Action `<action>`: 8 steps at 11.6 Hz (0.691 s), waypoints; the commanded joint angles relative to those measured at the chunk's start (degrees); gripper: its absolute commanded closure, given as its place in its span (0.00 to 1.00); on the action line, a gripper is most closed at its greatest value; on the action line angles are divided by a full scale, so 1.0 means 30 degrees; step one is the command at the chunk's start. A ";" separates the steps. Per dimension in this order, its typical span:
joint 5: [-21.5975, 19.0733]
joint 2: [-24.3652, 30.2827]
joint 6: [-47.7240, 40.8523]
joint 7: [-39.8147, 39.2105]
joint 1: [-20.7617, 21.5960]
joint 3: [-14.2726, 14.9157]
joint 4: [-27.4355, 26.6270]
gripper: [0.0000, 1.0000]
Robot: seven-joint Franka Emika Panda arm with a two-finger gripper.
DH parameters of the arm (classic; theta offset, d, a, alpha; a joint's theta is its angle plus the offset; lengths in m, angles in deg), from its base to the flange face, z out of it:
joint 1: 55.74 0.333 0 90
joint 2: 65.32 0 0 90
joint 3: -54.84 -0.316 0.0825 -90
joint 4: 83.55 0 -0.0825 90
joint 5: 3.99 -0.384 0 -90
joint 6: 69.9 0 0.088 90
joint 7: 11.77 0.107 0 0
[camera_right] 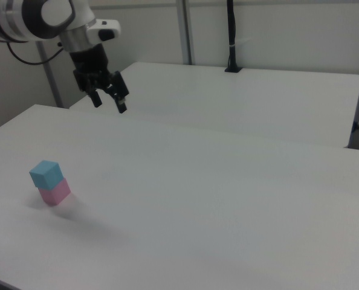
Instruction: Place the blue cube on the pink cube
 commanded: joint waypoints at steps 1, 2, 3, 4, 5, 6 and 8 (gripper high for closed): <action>-0.0193 0.0384 -0.0404 -0.4520 -0.0035 0.1528 0.0286 0.00; -0.0251 0.0356 -0.0462 -0.4971 -0.0327 0.1649 0.0606 0.00; -0.0223 0.0414 -0.0550 -0.5208 -0.0591 0.1650 0.0668 0.00; -0.0194 0.0531 -0.0608 -0.5645 -0.0593 0.1650 0.0610 0.00; -0.0193 0.0503 -0.0696 -0.6346 -0.0564 0.1650 0.0581 0.00; -0.0193 0.0474 -0.0987 -0.6556 -0.0564 0.1650 0.0609 0.00; -0.0280 0.0532 -0.1166 -0.6470 -0.0593 0.1882 0.0610 0.00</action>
